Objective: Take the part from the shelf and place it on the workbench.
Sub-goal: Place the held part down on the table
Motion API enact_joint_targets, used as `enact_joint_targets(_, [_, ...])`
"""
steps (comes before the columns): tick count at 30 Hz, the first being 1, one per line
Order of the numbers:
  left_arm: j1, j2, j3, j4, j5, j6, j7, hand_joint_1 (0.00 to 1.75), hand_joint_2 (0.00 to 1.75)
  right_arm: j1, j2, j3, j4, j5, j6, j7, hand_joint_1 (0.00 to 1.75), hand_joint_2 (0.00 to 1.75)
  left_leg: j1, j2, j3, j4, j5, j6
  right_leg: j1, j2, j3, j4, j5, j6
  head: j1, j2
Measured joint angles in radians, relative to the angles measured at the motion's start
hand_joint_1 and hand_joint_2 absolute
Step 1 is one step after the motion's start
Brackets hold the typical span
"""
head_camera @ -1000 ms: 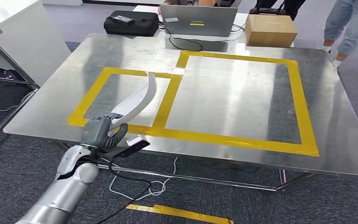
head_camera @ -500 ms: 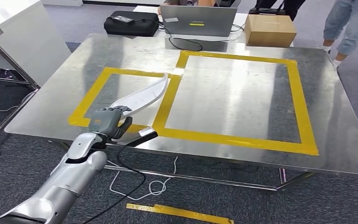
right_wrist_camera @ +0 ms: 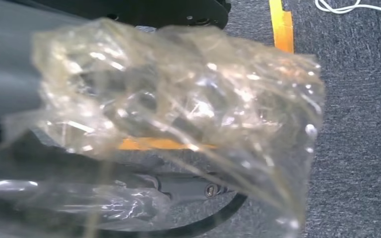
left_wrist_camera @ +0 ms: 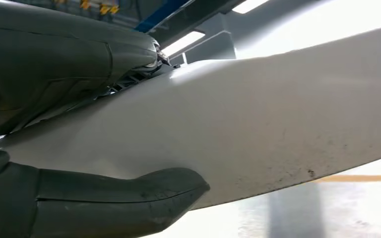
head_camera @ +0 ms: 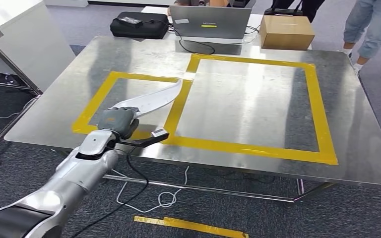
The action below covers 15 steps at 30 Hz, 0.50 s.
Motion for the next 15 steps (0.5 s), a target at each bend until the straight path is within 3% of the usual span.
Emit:
enact_joint_targets(8, [-0.124,0.019,-0.018,0.173,-0.079,-0.084,0.081,1.75,1.75,-0.005,0.0,0.007,0.0,0.01,0.007,0.0,0.0,0.0,0.0,0.0,0.0,0.0,0.0,0.0,0.0,0.0,0.0,0.0,0.0,0.0,0.0,0.0])
enact_joint_targets(15, [-0.162,0.045,-0.027,0.259,-0.105,-0.101,0.115,1.75,1.75,-0.005,0.0,0.009,0.0,0.013,0.009,0.0,0.0,0.0,0.0,0.0,0.0,0.0,0.0,0.0,0.0,0.0,0.0,0.0,0.0,0.0,0.0,0.0])
